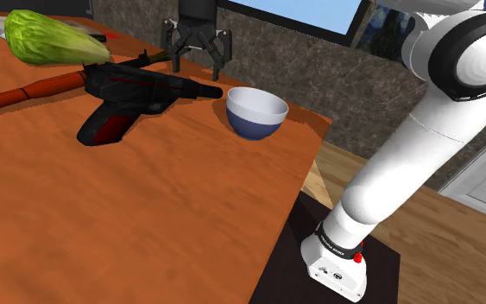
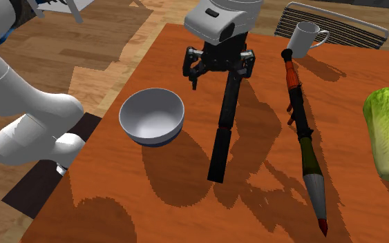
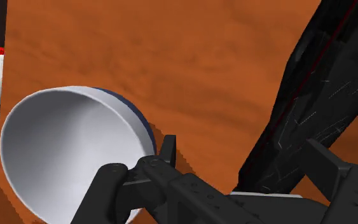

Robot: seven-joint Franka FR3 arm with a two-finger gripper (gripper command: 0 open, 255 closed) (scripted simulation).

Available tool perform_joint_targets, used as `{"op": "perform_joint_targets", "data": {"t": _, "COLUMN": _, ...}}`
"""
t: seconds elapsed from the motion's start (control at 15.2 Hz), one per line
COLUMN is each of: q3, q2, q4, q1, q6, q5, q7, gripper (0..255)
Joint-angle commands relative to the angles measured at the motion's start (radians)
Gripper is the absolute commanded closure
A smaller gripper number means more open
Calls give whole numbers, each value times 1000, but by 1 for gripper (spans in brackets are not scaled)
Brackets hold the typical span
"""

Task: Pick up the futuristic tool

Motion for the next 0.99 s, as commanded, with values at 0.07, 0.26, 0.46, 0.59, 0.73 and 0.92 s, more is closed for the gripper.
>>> {"op": "perform_joint_targets", "data": {"t": 0.07, "q3": 35, "q2": 163, "q4": 171, "q1": 27, "q6": -27, "q5": -76, "q7": 208, "gripper": 0}}
{"op": "perform_joint_targets", "data": {"t": 0.26, "q3": 30, "q2": 188, "q4": 172, "q1": 38, "q6": -5, "q5": -87, "q7": 246, "gripper": 0}}
{"op": "perform_joint_targets", "data": {"t": 0.46, "q3": 27, "q2": 171, "q4": 112, "q1": 31, "q6": 41, "q5": -78, "q7": 238, "gripper": 0}}
{"op": "perform_joint_targets", "data": {"t": 0.59, "q3": 25, "q2": 162, "q4": 75, "q1": 27, "q6": 70, "q5": -73, "q7": 234, "gripper": 0}}
{"op": "perform_joint_targets", "data": {"t": 0.73, "q3": 25, "q2": 160, "q4": 64, "q1": 26, "q6": 79, "q5": -72, "q7": 232, "gripper": 0}}
{"op": "perform_joint_targets", "data": {"t": 0.92, "q3": 25, "q2": 163, "q4": 68, "q1": 27, "q6": 78, "q5": -74, "q7": 233, "gripper": 255}}
